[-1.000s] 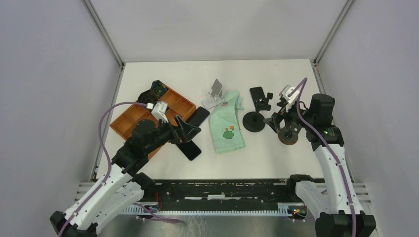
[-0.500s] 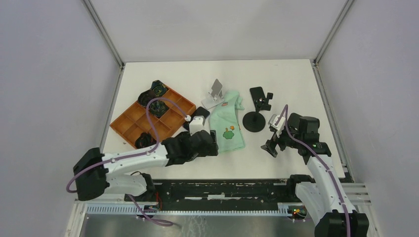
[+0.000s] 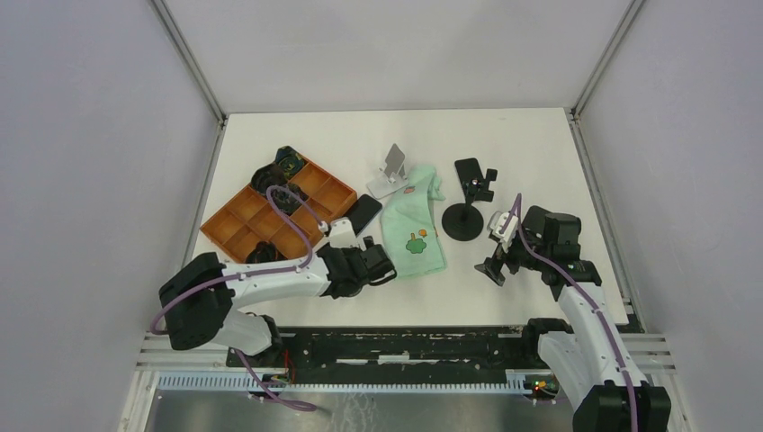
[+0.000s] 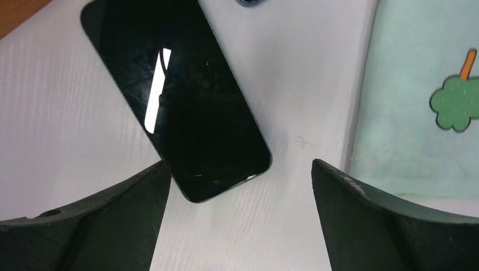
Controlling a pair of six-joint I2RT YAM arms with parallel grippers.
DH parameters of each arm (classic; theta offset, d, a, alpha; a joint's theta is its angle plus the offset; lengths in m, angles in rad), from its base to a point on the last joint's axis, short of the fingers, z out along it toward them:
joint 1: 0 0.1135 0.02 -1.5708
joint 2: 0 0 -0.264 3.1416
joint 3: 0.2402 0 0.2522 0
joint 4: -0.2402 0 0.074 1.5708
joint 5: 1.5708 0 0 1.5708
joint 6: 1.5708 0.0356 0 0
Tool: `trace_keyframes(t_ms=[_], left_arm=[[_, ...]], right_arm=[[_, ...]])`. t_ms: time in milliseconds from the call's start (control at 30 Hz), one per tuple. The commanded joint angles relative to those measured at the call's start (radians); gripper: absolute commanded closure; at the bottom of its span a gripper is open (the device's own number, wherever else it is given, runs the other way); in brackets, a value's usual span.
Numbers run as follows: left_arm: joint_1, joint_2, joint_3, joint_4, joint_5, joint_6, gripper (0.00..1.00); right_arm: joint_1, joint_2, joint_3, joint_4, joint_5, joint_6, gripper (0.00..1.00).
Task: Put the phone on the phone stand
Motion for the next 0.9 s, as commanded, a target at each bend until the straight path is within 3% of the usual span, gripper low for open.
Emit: trace_keyframes(t_ms=[0,133,300,567,867], left_arm=[[0.061,-0.019,0.001,-0.038,-0.084,-0.165,0.02],[0.152,0.006,0.019,-0.035,-0.019,-0.174,0.02],[0.222,0.104,0.104,-0.154,0.029,-0.222,0.01],[0.246,0.271,0.193,-0.227,0.09,-0.194,0.0],[0.261,0.278,0.144,-0.17,0.111,-0.193,0.0]], right_arm=[[0.004,0.004,-0.008,0.038,-0.024,-0.021,0.02],[0.005,0.003,-0.012,0.038,-0.02,-0.023,0.02],[0.004,0.002,-0.014,0.042,-0.014,-0.024,0.02],[0.005,0.006,-0.015,0.041,-0.011,-0.025,0.02],[0.005,0.005,-0.015,0.04,-0.016,-0.03,0.02]])
